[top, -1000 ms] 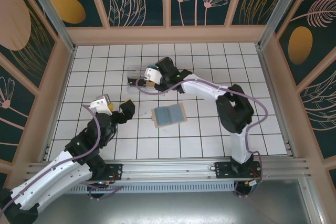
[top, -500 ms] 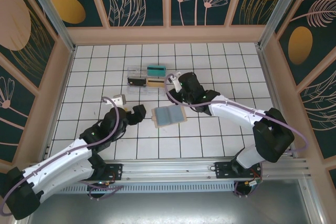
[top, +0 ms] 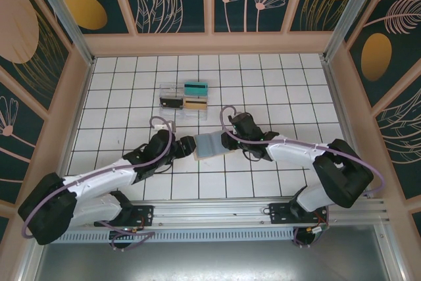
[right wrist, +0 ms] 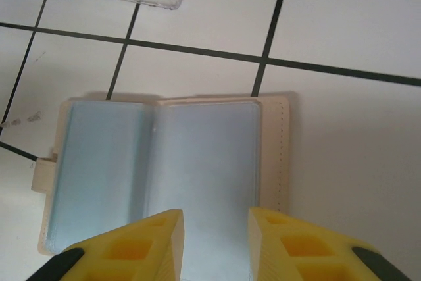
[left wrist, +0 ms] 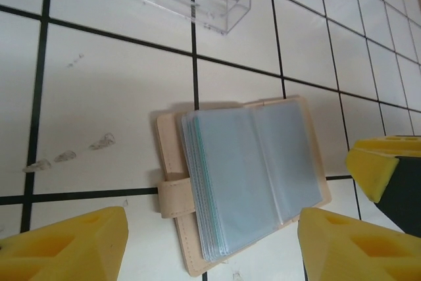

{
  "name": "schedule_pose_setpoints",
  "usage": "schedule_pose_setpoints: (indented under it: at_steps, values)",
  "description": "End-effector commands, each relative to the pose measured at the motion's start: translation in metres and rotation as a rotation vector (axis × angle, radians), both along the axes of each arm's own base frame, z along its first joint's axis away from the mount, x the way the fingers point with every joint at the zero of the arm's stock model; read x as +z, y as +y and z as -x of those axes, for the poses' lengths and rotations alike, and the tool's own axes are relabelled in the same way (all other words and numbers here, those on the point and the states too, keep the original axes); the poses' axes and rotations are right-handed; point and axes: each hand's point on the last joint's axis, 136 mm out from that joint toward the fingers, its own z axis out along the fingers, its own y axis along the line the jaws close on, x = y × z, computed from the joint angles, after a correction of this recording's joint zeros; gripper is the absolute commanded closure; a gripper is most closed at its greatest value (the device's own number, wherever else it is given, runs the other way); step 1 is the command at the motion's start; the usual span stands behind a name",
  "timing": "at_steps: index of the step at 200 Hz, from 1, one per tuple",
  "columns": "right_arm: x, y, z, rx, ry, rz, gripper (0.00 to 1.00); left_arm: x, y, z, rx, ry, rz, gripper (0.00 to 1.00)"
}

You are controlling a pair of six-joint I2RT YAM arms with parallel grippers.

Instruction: Take the credit cards out of the card holder

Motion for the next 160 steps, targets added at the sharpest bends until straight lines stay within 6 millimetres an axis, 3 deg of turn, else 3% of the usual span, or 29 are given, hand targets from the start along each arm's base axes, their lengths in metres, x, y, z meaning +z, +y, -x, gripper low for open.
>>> schedule_pose_setpoints:
  at_steps: [1,28,91,160]
  values:
    - [-0.009,-0.005,-0.003,-0.065,0.017,-0.039,0.67,0.018,-0.018,-0.01,-0.016,-0.026,0.086,0.31]
    - [-0.019,-0.006,0.0,-0.069,0.035,-0.044,0.64,0.006,-0.027,-0.007,-0.042,0.015,0.105,0.33]
    - [-0.037,-0.003,0.007,-0.069,0.092,-0.055,0.66,-0.013,-0.047,-0.006,-0.104,0.072,0.123,0.51]
    - [-0.045,-0.001,0.012,-0.062,0.119,-0.063,0.69,-0.031,-0.058,-0.008,-0.136,0.111,0.077,0.53]
